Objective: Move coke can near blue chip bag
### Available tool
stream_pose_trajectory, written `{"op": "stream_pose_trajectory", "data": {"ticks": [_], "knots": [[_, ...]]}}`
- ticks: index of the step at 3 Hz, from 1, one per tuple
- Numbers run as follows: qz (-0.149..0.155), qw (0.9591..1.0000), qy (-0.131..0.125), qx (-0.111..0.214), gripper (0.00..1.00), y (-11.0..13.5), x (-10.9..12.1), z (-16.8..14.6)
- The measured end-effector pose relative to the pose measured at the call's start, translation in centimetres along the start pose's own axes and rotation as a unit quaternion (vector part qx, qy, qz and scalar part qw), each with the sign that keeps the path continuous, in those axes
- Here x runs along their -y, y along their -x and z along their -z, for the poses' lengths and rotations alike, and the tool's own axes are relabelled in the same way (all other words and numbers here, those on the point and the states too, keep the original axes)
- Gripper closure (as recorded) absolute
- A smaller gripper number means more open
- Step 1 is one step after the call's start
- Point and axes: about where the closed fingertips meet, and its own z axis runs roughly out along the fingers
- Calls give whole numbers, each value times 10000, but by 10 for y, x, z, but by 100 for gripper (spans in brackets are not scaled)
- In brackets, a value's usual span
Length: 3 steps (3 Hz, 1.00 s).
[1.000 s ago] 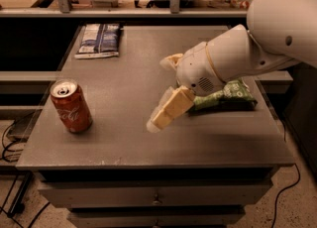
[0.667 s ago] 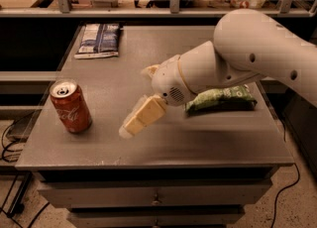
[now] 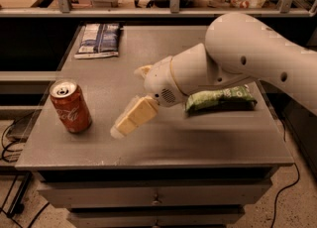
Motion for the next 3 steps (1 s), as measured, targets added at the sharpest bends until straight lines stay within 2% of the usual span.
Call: {"op": "stream_pose_trajectory", "data": {"ticks": [1, 3], "knots": [[37, 9993, 117, 346, 0, 14, -3, -22], [244, 9944, 592, 836, 0, 42, -12, -69]]}}
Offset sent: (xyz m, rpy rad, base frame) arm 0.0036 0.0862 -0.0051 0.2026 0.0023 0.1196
